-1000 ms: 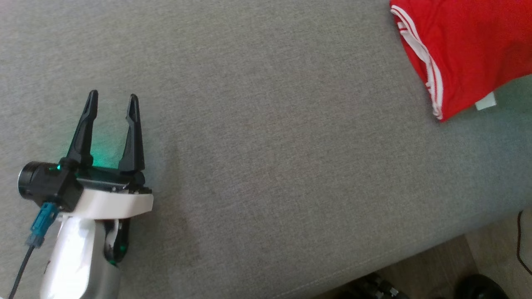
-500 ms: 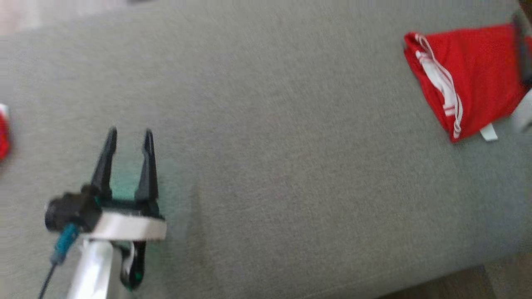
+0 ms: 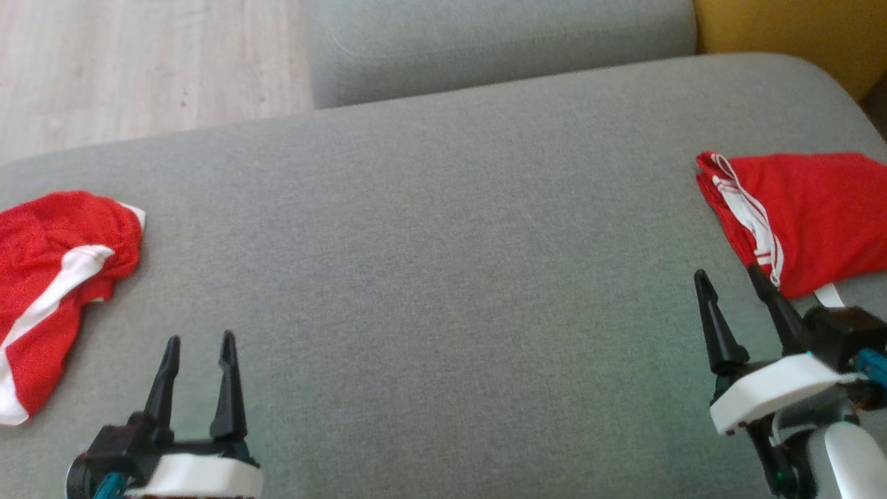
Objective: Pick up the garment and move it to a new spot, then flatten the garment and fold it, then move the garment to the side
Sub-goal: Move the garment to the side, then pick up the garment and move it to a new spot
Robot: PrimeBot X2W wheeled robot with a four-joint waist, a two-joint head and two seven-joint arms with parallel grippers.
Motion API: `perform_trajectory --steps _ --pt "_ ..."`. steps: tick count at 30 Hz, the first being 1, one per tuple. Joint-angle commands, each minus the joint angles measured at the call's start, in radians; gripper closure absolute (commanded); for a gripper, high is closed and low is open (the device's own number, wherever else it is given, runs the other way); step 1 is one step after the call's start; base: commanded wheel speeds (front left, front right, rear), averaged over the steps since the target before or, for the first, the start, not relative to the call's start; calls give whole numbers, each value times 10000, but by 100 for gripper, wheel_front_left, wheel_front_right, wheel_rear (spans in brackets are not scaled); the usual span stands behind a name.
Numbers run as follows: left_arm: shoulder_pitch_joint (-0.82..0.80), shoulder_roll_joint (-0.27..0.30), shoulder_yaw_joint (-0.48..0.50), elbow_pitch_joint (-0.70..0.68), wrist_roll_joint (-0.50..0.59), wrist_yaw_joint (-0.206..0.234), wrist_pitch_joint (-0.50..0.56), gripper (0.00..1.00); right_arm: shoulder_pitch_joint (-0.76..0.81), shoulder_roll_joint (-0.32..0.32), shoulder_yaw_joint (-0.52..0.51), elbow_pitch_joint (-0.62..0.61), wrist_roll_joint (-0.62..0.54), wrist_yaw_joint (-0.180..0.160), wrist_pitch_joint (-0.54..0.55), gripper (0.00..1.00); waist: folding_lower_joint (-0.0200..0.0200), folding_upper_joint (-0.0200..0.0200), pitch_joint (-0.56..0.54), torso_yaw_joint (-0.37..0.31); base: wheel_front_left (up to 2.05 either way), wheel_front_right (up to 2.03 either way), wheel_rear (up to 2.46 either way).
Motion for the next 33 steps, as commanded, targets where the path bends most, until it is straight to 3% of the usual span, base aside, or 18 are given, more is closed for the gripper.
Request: perform_trajectory --steps 1,12,16,33 --pt "-278 50 397 -258 -97 49 -94 0 -261 -69 124 -411 24 -7 -161 0 4 0 -151 126 0 0 0" --pt "-164 -55 610 -234 -71 17 -94 0 -27 213 57 -570 -178 -7 -137 0 4 0 -163 235 0 0 0" --pt "-270 -110 606 -210 -27 29 -95 0 -24 273 -48 -590 -215 -7 -90 0 4 0 -76 680 0 0 0" --pt "89 -198 579 -390 113 162 -95 0 -73 210 495 -465 -52 -7 -168 0 4 0 -71 4295 0 0 0"
